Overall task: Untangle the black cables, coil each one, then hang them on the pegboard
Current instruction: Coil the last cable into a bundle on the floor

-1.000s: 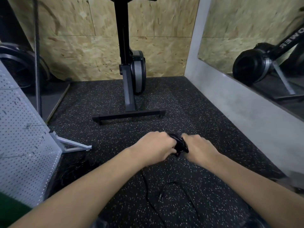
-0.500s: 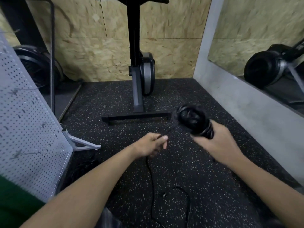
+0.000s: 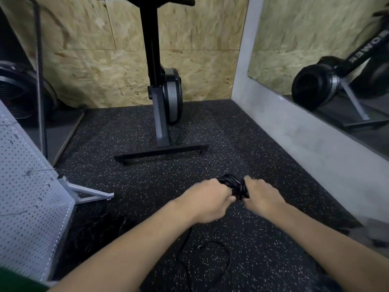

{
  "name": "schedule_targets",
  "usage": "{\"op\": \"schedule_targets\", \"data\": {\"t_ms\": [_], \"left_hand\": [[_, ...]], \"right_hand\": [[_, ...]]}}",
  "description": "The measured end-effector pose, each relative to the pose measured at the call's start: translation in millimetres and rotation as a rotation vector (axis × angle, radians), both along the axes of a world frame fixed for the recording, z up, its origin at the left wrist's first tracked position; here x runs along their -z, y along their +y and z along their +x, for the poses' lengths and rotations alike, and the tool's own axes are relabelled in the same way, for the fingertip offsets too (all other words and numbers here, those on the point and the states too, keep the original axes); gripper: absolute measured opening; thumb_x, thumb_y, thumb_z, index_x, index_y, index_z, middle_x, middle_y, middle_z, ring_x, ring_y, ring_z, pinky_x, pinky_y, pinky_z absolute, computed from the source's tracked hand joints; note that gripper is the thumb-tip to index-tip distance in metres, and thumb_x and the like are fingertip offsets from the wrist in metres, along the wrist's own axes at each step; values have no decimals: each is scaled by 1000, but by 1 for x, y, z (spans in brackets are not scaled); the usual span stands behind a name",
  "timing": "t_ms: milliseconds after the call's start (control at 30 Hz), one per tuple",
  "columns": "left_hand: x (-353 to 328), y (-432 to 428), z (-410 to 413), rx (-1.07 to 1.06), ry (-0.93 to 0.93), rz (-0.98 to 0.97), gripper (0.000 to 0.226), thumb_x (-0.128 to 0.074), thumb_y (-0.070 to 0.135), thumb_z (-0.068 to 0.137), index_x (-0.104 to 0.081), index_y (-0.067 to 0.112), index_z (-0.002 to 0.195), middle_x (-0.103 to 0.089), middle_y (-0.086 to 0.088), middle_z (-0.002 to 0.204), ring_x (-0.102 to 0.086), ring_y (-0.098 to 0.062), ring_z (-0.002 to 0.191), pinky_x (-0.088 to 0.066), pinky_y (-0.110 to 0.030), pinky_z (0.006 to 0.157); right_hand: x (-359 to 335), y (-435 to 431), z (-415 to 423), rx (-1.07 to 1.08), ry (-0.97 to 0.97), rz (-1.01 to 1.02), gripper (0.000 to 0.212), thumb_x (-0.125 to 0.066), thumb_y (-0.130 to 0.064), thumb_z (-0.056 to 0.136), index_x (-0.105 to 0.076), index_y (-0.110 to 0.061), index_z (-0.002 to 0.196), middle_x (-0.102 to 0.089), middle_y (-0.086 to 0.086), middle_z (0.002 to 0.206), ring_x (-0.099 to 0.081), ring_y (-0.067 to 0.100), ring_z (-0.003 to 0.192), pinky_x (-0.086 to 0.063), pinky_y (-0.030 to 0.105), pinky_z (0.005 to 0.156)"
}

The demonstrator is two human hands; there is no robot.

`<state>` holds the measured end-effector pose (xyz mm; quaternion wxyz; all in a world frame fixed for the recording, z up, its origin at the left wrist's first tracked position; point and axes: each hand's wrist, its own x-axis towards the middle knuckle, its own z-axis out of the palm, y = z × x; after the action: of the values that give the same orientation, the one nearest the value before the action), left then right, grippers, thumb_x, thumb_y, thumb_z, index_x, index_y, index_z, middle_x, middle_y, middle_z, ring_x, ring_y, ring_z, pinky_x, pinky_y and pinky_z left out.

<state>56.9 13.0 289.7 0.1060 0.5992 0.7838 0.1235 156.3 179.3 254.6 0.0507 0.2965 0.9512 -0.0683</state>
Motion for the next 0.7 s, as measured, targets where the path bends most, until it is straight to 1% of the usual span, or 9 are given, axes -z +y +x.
{"op": "schedule_targets", "data": {"t_ms": [100, 200, 233, 300, 367, 433, 533, 633, 700], "left_hand": [[-10, -10, -28, 14, 7, 150, 28, -57, 46, 104, -70, 23, 95, -68, 6, 82, -62, -16, 73, -53, -35, 67], [0, -22, -54, -84, -261, 310, 35, -77, 59, 85, -72, 25, 77, -68, 7, 70, -63, -13, 68, -54, -37, 64], [3, -24, -60, -110, -365, 339, 37, -80, 58, 82, -73, 24, 73, -68, 6, 68, -63, -13, 66, -52, -37, 65], [8, -26, -68, -112, -564, 359, 34, -82, 50, 85, -74, 19, 71, -70, 1, 69, -61, -11, 65, -50, -33, 69], [11, -31, -75, -91, -756, 379, 30, -78, 42, 92, -77, 18, 74, -73, -6, 74, -64, -10, 70, -50, -30, 75], [18, -36, -82, -134, -904, 380, 29, -71, 32, 99, -77, 20, 73, -71, -6, 72, -63, -11, 68, -48, -26, 74], [29, -39, -89, -239, -977, 358, 31, -65, 12, 102, -72, 12, 71, -59, -8, 65, -44, -15, 55, -36, -29, 59], [33, -29, -90, -366, -898, 466, 35, -65, 18, 104, -75, 16, 70, -51, 2, 58, -30, -13, 53, -25, -30, 52], [38, -21, -85, -346, -858, 475, 31, -63, 22, 105, -77, 13, 79, -53, -13, 64, -32, -18, 56, -26, -30, 55]], "right_hand": [[-4, -8, 1, -281, -6, -118, 22, -68, -24, 93, -51, -31, 105, -64, -8, 101, -66, 19, 91, -47, 34, 73], [-15, -17, 5, -554, 118, -278, 28, -69, -27, 94, -49, -46, 87, -56, -18, 90, -58, 4, 81, -48, 27, 72], [-17, -21, 4, -596, 179, -327, 25, -70, -25, 94, -53, -42, 88, -57, -16, 89, -60, 6, 82, -51, 28, 73], [-20, -28, 2, -656, 308, -374, 12, -72, -16, 93, -62, -22, 91, -60, -12, 88, -62, 10, 81, -52, 28, 72], [-26, -37, -1, -690, 422, -400, 11, -76, -12, 92, -66, -15, 95, -63, -10, 89, -64, 12, 80, -52, 24, 72], [-31, -42, -4, -655, 534, -455, 15, -80, -11, 89, -70, -15, 101, -68, -9, 90, -67, 13, 80, -53, 22, 72], [-33, -38, -8, -475, 646, -447, 17, -82, -12, 86, -70, -20, 94, -68, -7, 79, -64, 12, 68, -51, 23, 63], [-33, -29, -9, -268, 636, -438, 18, -81, -14, 85, -67, -22, 90, -66, -3, 74, -57, 13, 60, -47, 28, 57], [-33, -30, -7, -224, 642, -471, 14, -80, -16, 86, -67, -19, 91, -67, -1, 75, -58, 15, 63, -48, 28, 58]]}}
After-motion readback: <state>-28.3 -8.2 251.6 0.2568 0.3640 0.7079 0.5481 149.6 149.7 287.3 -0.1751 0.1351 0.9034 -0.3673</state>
